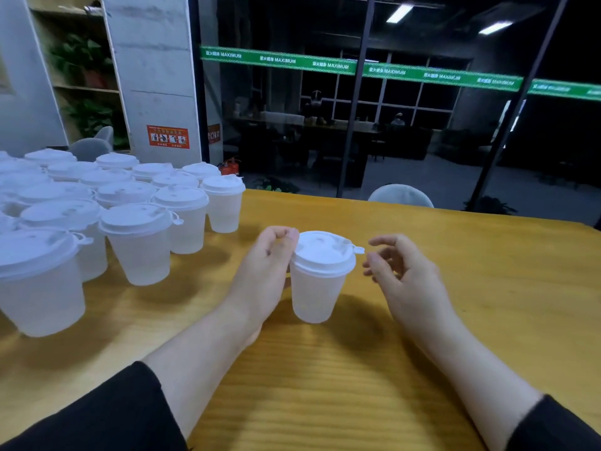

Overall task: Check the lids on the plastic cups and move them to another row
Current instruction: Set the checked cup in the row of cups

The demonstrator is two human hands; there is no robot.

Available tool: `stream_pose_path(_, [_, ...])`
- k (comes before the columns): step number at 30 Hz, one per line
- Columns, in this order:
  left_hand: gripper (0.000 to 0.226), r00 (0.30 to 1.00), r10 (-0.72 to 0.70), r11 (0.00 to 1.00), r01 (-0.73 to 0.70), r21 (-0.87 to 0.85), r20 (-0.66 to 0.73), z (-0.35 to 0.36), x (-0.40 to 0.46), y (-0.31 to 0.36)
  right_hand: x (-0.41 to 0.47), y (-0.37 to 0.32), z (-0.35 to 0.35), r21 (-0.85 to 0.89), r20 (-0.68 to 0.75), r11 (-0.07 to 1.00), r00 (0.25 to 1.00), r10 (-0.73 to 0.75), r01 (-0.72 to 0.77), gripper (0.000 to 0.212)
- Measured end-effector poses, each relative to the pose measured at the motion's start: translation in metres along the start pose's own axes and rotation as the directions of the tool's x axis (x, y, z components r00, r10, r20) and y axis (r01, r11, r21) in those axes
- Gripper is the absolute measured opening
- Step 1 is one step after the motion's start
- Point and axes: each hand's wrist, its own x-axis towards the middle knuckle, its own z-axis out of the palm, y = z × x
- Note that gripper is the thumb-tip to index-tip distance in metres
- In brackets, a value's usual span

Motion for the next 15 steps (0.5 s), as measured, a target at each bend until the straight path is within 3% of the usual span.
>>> stream_pose_path(4, [0.026, 0.988, 0.141, 0.987, -0.136, 0.079, -0.058, 0.002, 0.001, -0.001, 0.009, 0.002, -0.001, 0.016, 0.088, 0.987, 0.983, -0.163, 0.162, 0.030])
stream_pose_path(6, [0.031, 0.977, 0.213, 0.971, -0.211, 0.116, -0.007, 0.001, -0.001, 0.000, 0.011, 0.000, -0.003, 0.020, 0.125, 0.973, 0.965, -0.231, 0.231, 0.030])
stream_pose_path(9, [0.048, 0.975, 0.191, 0.948, -0.213, 0.238, 0.113, 0.001, 0.000, -0.002, 0.014, -0.001, -0.006, 0.009, 0.132, 0.972, 0.964, -0.233, 0.234, 0.031])
stream_pose_path(15, [0.051, 0.980, 0.129, 0.978, -0.151, 0.147, 0.152, 0.000, 0.005, -0.005, 0.014, -0.007, -0.010, 0.004, 0.048, 0.976, 0.975, -0.219, 0.219, 0.017])
